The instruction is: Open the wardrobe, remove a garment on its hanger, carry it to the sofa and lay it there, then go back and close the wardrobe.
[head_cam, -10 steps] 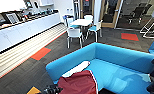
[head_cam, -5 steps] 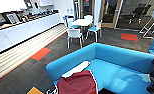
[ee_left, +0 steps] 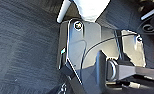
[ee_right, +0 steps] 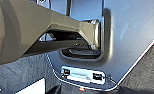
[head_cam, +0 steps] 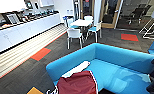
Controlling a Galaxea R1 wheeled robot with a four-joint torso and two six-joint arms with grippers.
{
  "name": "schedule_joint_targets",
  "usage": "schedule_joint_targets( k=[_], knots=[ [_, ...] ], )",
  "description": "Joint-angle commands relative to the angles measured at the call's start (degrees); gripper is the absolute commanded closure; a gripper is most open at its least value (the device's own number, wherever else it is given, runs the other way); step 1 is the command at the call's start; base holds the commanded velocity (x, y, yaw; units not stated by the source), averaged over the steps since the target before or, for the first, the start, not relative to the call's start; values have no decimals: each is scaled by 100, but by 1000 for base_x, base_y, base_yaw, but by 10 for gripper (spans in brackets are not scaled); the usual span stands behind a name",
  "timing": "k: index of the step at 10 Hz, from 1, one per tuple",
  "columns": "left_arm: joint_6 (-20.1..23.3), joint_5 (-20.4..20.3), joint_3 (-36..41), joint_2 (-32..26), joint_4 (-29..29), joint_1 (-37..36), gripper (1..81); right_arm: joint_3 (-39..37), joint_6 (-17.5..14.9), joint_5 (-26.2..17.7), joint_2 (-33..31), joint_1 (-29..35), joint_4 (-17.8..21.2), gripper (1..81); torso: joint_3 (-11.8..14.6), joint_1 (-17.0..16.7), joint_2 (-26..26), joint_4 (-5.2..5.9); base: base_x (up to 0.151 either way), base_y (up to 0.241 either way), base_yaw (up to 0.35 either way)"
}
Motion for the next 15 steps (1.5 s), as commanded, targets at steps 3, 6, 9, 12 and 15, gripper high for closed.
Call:
schedule_joint_targets(
  k=[3, 6, 9, 12, 15],
  knots=[
    [-25, -105, -1050, 794, 248, 505, 10, 27, -20, -319, 96, -50, -41, 10, 607, -2, 0, 0, 0, 0, 0],
    [-8, -44, -1077, 1015, 266, 584, 10, -8, -11, -319, 122, -32, -41, 10, 502, -3, -4, 0, 0, 0, 0],
    [9, -18, -1086, 1218, 327, 672, 10, -17, -11, -310, 122, -32, -41, 10, 756, -3, -11, -616, 0, 0, 0],
    [9, 492, -1086, 1464, 380, 707, 10, -17, -11, -319, 113, -23, -41, 10, 961, -3, -13, -1150, 0, 0, 0],
    [9, 835, -1086, 1674, 441, 734, 10, -25, -20, -319, 122, -23, -41, 10, 878, -3, -15, -1202, 0, 0, 0]
  ],
)
